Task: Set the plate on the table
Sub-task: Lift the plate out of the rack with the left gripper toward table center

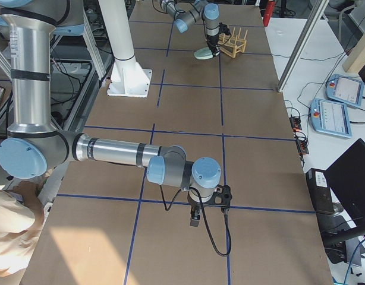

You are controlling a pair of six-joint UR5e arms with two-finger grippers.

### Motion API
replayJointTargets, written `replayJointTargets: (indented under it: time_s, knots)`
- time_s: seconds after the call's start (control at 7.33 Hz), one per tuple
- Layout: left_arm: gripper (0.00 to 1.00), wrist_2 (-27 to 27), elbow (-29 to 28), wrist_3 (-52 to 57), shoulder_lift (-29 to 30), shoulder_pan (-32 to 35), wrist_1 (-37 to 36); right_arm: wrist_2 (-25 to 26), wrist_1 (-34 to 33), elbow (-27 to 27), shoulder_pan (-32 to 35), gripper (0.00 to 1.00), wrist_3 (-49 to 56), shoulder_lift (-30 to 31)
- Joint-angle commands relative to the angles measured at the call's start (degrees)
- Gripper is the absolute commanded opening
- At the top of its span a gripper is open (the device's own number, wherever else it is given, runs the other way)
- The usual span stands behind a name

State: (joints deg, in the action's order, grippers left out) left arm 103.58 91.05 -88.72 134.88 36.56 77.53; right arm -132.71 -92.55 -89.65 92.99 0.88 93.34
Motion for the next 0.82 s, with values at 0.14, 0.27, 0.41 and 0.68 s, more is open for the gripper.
replayJointTargets:
  time_s: [0.14,0.27,0.41,0.68]
  knots:
    - [0.0,-0.93,-5.98,6.97,2.23,-5.18,-3.18,0.0,0.0,0.0,0.0,1.0,0.0,0.0]
    - [0.0,-0.93,-5.97,7.85,2.49,-5.18,-3.0,0.0,0.0,0.0,0.0,1.0,0.0,0.0]
    - [0.45,-0.84,-5.89,9.25,2.15,-5.18,-2.74,0.0,0.0,0.0,0.0,1.0,0.0,0.0]
    - [1.0,-0.75,-4.14,9.44,1.44,-5.09,-0.56,0.0,0.0,0.0,0.0,1.0,0.0,0.0]
